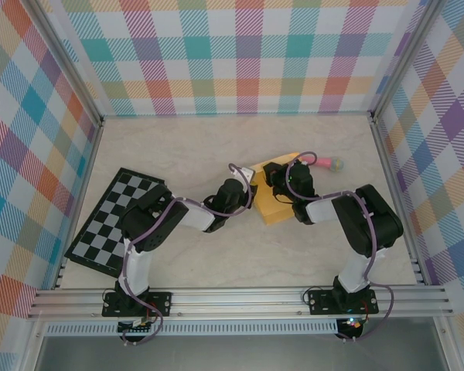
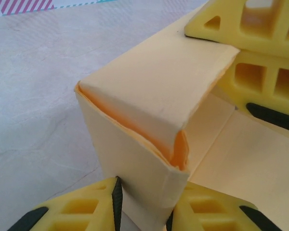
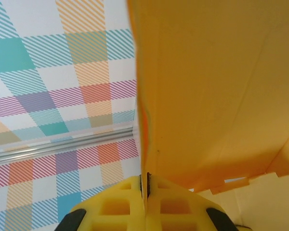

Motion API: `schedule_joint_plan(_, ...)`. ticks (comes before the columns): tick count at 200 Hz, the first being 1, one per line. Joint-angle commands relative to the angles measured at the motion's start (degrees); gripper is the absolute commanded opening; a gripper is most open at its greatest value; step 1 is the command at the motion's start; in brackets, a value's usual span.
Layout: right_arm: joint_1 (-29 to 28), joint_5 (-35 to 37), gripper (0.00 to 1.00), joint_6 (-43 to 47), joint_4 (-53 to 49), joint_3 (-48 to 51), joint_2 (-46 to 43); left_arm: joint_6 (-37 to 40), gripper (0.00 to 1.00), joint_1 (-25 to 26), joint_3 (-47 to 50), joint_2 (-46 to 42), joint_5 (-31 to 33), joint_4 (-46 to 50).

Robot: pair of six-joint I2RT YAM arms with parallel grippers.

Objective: Fold the paper box

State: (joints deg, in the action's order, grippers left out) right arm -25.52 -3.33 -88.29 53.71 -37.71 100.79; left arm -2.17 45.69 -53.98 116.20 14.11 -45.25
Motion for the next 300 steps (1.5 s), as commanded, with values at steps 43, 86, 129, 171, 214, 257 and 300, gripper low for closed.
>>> schedule_joint_plan(43, -3.20, -2.29, 0.00, -0.07, -6.56, 1.79, -2.77, -3.21, 0.19, 1.89, -6.94, 3.07, 10.74, -3.45)
schedule_joint_plan(86, -3.60, -1.96, 0.00, 0.58, -8.84, 1.93, -3.82, -4.61, 0.13, 1.92, -10.02, 4.49, 16.23, -1.60)
schedule_joint_plan(129, -3.57, -1.94, 0.12, 1.40, -11.04, 1.51, -5.09, -2.82, 0.05, 1.88, -10.93, 4.90, 14.91, -1.31)
schedule_joint_plan(171, -3.57, -3.36, 0.39, 4.47, -14.02, 0.62, -9.22, -3.08, 0.00, 1.82, -11.48, 5.17, 15.91, 0.60)
schedule_joint_plan(214, 1.34, -5.69, 0.41, 12.76, -37.93, 1.39, -25.30, -3.66, 0.00, 0.54, -8.70, 2.69, 12.40, 2.32)
schedule_joint_plan(257, 7.73, -13.98, 0.54, 30.46, -55.96, 0.31, -38.74, -4.51, 0.00, -1.76, -5.13, -2.76, 9.48, 8.16)
schedule_joint_plan(300, 18.81, -21.42, 0.60, 48.09, -65.28, -3.37, -41.47, -6.00, 0.00, -4.58, -5.24, -10.21, 6.99, 25.15)
